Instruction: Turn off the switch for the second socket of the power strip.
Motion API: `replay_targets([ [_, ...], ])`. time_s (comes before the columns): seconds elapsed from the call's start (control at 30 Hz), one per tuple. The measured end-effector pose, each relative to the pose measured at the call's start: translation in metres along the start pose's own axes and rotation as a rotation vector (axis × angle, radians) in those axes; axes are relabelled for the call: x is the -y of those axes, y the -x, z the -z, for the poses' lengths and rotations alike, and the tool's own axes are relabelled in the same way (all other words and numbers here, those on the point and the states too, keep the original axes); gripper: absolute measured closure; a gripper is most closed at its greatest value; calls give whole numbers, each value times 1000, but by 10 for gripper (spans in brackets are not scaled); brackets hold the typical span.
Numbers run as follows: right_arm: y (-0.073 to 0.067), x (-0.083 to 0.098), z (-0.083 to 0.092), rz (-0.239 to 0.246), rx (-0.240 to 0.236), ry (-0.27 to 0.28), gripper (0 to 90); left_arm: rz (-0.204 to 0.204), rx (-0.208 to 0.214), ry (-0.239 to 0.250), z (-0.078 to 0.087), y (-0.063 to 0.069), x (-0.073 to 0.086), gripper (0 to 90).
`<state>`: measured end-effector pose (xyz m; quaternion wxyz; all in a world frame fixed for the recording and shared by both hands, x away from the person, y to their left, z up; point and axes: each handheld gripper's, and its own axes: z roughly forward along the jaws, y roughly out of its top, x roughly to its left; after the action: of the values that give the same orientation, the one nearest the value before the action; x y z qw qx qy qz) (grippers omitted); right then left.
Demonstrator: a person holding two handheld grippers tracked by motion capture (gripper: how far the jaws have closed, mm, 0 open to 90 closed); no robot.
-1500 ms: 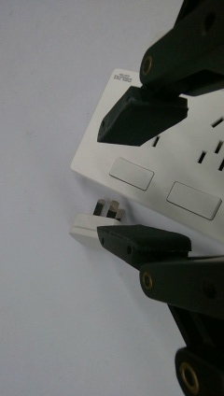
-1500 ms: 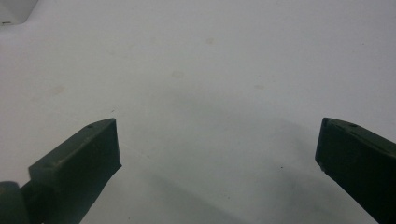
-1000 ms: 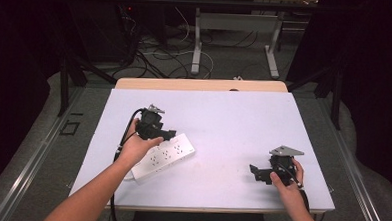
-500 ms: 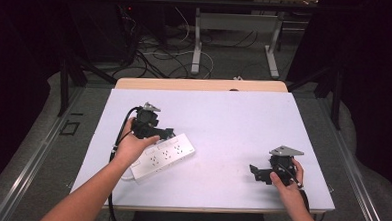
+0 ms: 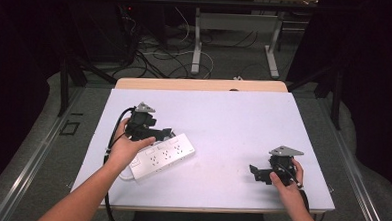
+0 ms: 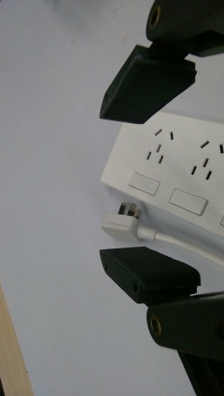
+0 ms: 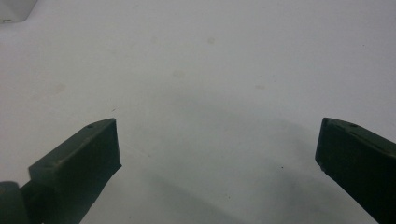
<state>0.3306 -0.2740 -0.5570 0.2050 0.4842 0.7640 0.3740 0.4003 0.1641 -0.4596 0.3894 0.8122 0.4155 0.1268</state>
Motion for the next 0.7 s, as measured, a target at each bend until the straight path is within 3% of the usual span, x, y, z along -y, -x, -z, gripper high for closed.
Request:
replay_targets([
  [0.07,0,0,0,1,1,1,0,10,6,1,3,2,2,242],
  [0.1,0,0,0,0,1,1,0,12,3,26,2,3,4,233],
  [0.3,0,0,0,3,2,1,0,18,3,24,10,4,8,155],
  [0.4,0,0,0,2,2,0,0,29,-8,32,12,4,11,60],
  [0.5,-1,0,0,1,0,0,0,34,14,29,17,2,15,6],
  [0.7,-1,0,0,1,0,0,0,83,25,73,24,-1,23,6],
])
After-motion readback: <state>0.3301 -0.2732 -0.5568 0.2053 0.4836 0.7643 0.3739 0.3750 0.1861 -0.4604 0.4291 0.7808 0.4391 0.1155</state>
